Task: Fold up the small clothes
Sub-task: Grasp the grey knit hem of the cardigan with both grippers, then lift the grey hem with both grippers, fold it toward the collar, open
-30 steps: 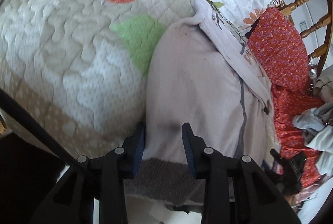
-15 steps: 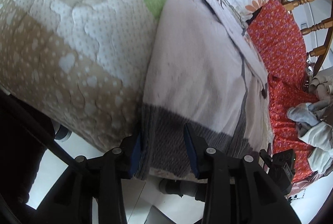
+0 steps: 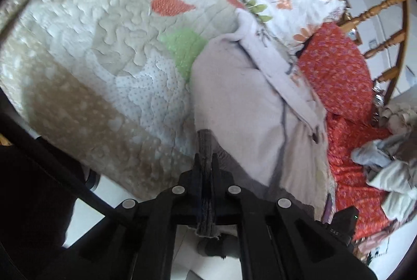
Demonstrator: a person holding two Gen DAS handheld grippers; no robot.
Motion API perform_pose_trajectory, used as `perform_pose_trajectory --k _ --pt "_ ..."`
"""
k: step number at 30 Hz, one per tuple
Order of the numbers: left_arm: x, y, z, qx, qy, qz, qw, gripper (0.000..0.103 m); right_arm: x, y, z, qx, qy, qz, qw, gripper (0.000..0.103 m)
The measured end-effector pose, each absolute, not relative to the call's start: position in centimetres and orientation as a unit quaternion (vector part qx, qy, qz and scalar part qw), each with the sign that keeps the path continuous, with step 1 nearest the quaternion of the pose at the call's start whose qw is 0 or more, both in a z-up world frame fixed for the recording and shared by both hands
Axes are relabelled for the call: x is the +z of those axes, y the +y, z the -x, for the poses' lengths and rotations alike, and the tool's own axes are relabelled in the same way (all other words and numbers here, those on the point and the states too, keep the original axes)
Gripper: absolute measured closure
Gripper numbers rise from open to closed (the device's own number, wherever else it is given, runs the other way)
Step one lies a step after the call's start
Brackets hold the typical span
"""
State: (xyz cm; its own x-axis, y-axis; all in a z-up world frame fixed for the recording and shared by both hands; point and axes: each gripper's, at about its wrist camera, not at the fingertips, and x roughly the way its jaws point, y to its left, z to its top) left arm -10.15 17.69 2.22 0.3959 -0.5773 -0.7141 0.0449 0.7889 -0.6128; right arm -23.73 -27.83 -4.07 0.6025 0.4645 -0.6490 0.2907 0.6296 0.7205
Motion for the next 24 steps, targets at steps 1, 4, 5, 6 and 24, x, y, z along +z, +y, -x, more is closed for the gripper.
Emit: perform_pose_trajectory --k 1,4,5,6,24 --pt "2.6 18.2 11.0 -0.199 0.514 0.254 0.795 0.100 -3.9 -27.8 24.6 0.060 0.449 -0.422 0.785 0.097" --pt "2.7 19.0 13.0 -0.198 0.520 0.254 0.791 0.100 -3.9 -27.5 27.1 0.067 0.463 -0.414 0.781 0.098" --pt "2.5 19.4 13.6 -0.195 0.523 0.258 0.788 0.100 -4.2 -27.5 27.9 0.066 0.466 -0.420 0.776 0.098" --pt "2.3 19.7 14.0 -0.193 0.524 0.262 0.787 0.100 -4.5 -27.6 28.5 0.068 0.466 -0.427 0.772 0.098" --pt "10.1 11.9 -3.5 -0.170 0.449 0.211 0.852 0.099 7.3 -33.9 16.0 0.074 0.378 -0.367 0.847 0.097"
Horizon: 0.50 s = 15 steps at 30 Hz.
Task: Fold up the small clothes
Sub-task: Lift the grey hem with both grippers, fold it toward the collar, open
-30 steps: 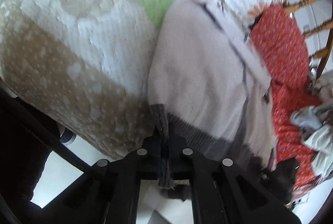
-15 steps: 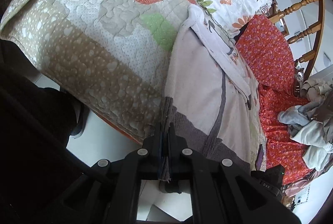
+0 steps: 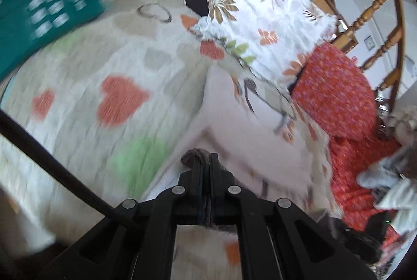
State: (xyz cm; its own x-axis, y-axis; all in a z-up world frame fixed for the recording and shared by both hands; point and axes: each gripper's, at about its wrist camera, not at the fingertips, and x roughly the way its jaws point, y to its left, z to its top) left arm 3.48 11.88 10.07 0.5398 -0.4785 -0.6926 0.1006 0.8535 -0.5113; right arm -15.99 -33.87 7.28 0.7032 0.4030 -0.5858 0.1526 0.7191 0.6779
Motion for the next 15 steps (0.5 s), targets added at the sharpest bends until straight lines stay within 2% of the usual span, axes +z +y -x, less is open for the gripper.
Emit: perform_pose_trajectory --k 4,12,14,15 --pt "8.4 8.1 -10.9 -0.154 0.476 0.225 0.836 0.099 7.7 -36.8 8.9 0.044 0.362 -0.383 0.849 0.097" --pt "6.2 3.6 -18.7 -0.150 0.483 0.200 0.839 0.099 4.9 -41.3 -0.1 0.000 0.382 -0.394 0.836 0.097" --pt "6.4 3.2 -19.9 -0.134 0.470 0.195 0.850 0.095 4.0 -42.8 -1.4 0.014 0.359 -0.414 0.836 0.096" --pt "6.5 3.2 -20.2 -0.123 0.463 0.192 0.856 0.086 3.6 -43.6 -1.8 0.015 0.348 -0.424 0.836 0.092"
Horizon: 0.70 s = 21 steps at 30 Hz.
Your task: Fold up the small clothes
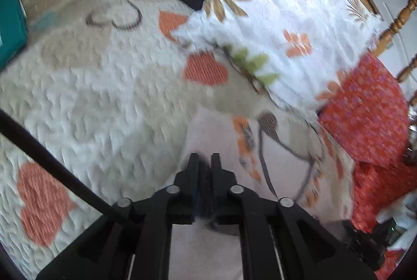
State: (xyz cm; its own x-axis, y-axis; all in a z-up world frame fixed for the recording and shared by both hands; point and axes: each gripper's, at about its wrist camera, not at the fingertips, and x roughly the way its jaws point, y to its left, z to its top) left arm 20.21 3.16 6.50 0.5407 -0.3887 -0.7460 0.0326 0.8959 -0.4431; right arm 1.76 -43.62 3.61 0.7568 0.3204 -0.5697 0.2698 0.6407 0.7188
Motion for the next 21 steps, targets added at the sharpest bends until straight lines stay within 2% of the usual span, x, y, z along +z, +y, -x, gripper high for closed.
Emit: perform_pose_trajectory --k 1,2,3,5,11,21 --pt "6.8 3.0 -20.5 -0.108 0.455 0.186 0.864 0.070 3.1 -44.4 -2.3 0.006 0.346 -0.429 0.834 0.089" --pt "7.1 2.9 -20.7 -0.106 0.451 0.185 0.867 0.062 2.9 -45.1 -2.8 -0.006 0.349 -0.427 0.834 0.081" --pt "7.4 2.9 -20.7 -0.107 0.447 0.186 0.868 0.051 3.0 -45.5 -3.1 -0.020 0.347 -0.415 0.840 0.067" --pt "8.2 2.7 -20.4 -0.110 0.433 0.180 0.876 0.047 3.3 -45.8 -3.0 -0.043 0.343 -0.384 0.856 0.051" --pt "8.6 1.4 -18.7 -0.118 0.436 0.119 0.884 0.044 3.7 -45.9 -2.4 -0.058 0.345 -0.348 0.870 0.050" --pt "7.4 2.5 -14.1 -0.144 0.469 0.113 0.864 0.043 4.5 -45.1 1.2 -0.072 0.376 -0.321 0.866 0.050"
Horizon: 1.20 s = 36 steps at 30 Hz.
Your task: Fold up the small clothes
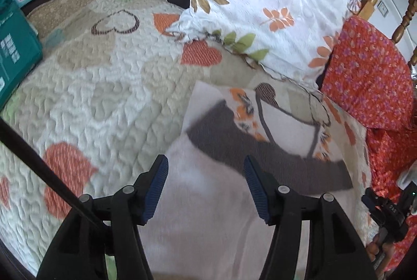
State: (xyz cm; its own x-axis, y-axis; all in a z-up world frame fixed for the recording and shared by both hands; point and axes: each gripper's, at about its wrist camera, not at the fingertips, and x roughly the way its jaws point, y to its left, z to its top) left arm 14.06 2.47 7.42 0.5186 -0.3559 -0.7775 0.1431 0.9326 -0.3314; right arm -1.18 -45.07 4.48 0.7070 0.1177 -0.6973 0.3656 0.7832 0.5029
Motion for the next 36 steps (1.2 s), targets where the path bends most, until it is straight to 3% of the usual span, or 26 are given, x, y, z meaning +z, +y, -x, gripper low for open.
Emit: perform_pose_trajectory --k 7,14,15,16,17,23,27,34,36 --pt "6.8 2.6 -11.1 -0.160 0.473 0.088 0.862 0.039 4.4 -41.2 4.2 -0.040 0.434 -0.284 0.854 0.049" --pt "3.0 3.2 -11.1 -0.123 0.518 0.057 0.844 0.039 0.8 -37.5 6.1 0.000 0.514 -0.202 0.834 0.045" --pt "2.7 3.3 -11.2 -0.119 0.522 0.061 0.842 0.039 0.4 -36.8 6.3 0.003 0.517 -0.189 0.835 0.052" --pt "2.5 3.3 -11.3 -0.116 0.524 0.061 0.841 0.039 0.3 -36.5 6.4 0.005 0.516 -0.187 0.836 0.067" --pt "2.3 3.3 -11.3 -0.114 0.526 0.060 0.841 0.039 0.3 -36.5 6.4 0.007 0.515 -0.195 0.835 0.096" --pt "1.7 2.9 -11.2 -0.110 0.529 0.040 0.840 0.039 2.9 -39.1 7.9 -0.066 0.514 -0.166 0.839 0.096" --pt "1.7 2.9 -11.2 -0.107 0.530 0.037 0.840 0.039 3.2 -39.9 8.1 -0.167 0.530 -0.074 0.828 0.096" --pt "3.7 2.2 -10.2 -0.110 0.494 0.034 0.862 0.039 6.1 -41.5 8.3 -0.138 0.443 -0.212 0.860 0.095" --pt "4.9 1.9 -9.5 -0.116 0.473 0.031 0.873 0.039 6.5 -39.8 7.0 -0.105 0.427 -0.224 0.870 0.086"
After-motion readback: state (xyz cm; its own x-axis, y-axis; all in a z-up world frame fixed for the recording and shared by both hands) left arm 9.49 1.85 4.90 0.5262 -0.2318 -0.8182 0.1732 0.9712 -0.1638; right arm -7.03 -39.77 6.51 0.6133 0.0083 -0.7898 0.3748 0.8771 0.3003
